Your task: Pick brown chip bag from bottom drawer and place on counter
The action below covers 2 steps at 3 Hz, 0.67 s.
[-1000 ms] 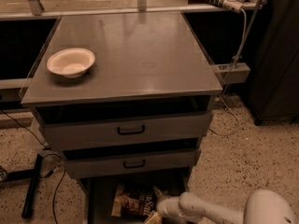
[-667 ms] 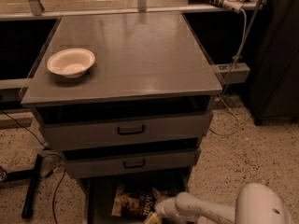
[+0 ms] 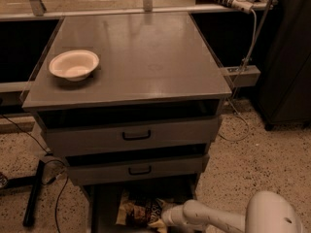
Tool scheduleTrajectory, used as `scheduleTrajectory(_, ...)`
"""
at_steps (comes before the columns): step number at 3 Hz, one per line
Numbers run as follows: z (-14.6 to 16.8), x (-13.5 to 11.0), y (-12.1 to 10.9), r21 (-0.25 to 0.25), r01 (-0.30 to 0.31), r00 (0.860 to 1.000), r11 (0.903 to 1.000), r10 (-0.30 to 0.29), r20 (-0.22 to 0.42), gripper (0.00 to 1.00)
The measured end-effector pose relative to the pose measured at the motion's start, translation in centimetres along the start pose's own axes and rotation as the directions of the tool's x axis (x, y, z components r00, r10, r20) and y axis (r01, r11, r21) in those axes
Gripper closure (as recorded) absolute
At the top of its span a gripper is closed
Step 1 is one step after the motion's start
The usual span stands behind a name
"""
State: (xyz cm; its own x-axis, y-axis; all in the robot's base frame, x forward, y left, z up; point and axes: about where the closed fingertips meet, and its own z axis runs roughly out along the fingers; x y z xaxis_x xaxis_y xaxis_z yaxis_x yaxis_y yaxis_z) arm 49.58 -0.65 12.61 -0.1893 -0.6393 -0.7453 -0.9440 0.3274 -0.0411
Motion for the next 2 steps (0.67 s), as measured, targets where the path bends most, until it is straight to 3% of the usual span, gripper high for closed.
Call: scheduleTrajectory(2, -0.57, -0.9, 0.62, -0.025, 0.004, 1.0, 0.9997, -0.004, 0.027, 0.88)
